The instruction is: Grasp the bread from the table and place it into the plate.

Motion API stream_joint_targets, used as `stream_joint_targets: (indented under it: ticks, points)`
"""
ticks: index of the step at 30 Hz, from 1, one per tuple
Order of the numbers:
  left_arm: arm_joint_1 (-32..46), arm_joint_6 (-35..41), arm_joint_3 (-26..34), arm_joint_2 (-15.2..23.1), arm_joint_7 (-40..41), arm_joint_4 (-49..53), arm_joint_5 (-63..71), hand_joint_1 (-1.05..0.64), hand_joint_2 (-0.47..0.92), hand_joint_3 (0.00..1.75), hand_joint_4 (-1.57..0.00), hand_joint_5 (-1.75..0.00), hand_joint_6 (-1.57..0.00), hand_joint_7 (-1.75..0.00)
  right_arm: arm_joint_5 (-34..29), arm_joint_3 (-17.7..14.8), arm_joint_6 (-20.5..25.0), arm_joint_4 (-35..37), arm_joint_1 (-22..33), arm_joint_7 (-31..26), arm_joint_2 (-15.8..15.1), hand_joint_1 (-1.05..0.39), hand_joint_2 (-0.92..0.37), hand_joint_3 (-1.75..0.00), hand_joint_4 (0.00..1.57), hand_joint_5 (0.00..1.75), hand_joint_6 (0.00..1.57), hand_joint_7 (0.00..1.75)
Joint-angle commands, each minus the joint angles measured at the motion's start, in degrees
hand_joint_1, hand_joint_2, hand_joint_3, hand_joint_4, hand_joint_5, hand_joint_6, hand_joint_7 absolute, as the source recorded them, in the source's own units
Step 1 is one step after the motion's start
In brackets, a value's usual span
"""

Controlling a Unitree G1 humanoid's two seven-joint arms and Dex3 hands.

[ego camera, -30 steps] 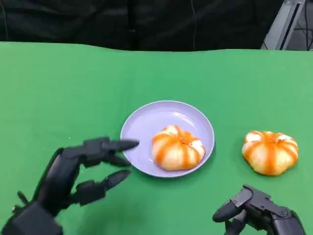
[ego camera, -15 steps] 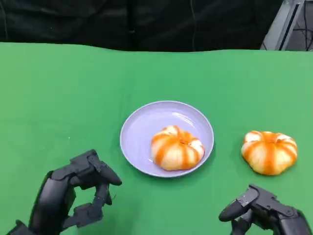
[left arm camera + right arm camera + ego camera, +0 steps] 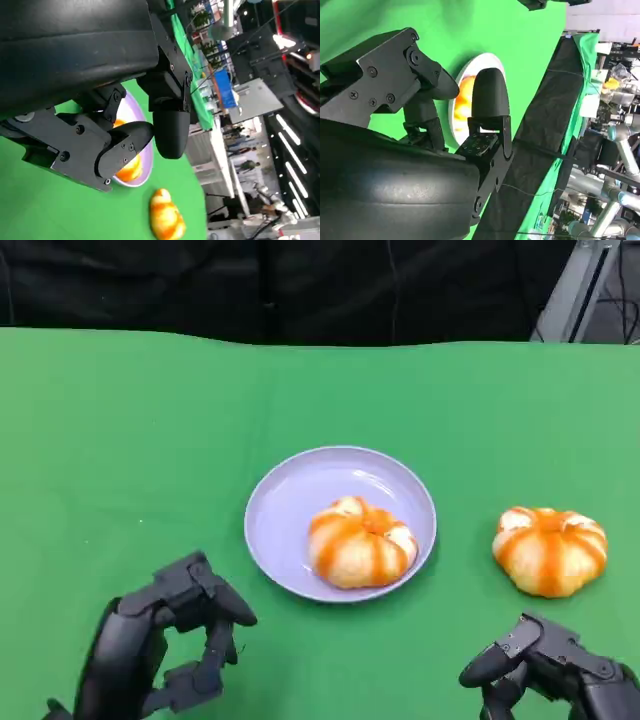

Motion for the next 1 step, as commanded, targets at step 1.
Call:
stream_joint_targets:
  ticks: [1]
  points:
    - [-0.15,-0.44,-0.09,-0.01,-2.59,0.68,-3.77,-0.14,0.52,1.19,-0.79,-1.74,-0.77,-1.50,0.33,-0.10,-0.82,0.83,-0.50,-0.40,0.30,0.00,-0.48,-1.19,0.64,1.59,0.74,1.31]
